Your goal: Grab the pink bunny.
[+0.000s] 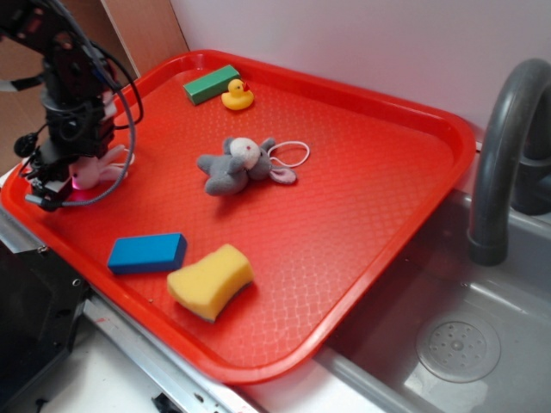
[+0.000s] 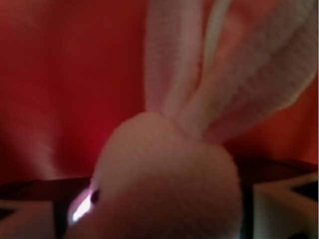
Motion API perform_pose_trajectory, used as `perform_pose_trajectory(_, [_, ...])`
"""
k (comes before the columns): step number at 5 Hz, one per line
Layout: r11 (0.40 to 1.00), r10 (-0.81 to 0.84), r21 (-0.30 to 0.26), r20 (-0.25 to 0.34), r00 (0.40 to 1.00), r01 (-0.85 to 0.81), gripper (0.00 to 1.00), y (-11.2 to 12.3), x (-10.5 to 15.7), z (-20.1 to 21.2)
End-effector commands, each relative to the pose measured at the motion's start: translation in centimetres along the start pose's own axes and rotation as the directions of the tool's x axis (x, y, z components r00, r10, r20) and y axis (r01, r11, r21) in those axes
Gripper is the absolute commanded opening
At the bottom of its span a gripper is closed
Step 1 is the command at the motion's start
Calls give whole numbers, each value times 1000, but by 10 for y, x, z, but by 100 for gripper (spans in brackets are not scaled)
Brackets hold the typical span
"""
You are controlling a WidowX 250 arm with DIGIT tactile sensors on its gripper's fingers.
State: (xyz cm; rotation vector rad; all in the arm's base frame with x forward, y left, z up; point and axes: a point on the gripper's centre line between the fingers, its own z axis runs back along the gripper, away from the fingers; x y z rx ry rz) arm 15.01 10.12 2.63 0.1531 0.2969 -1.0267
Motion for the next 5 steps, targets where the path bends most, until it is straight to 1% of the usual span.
perform_pose_trajectory(1, [835,489,112,301,819,-539,0,1,24,125])
perform_pose_trajectory(2, [672,687,101,283,669,-733,0,-9,53,162])
perform_pose_trajectory(3, [506,836,35,223,501,-862,0,-14,81,190])
perform_pose_trajectory(4, [461,863,-34,250,439,-887,0,-12,88,219])
perform_pose_trajectory(5, [377,903,-122,269,335,-918,0,-2,80,224])
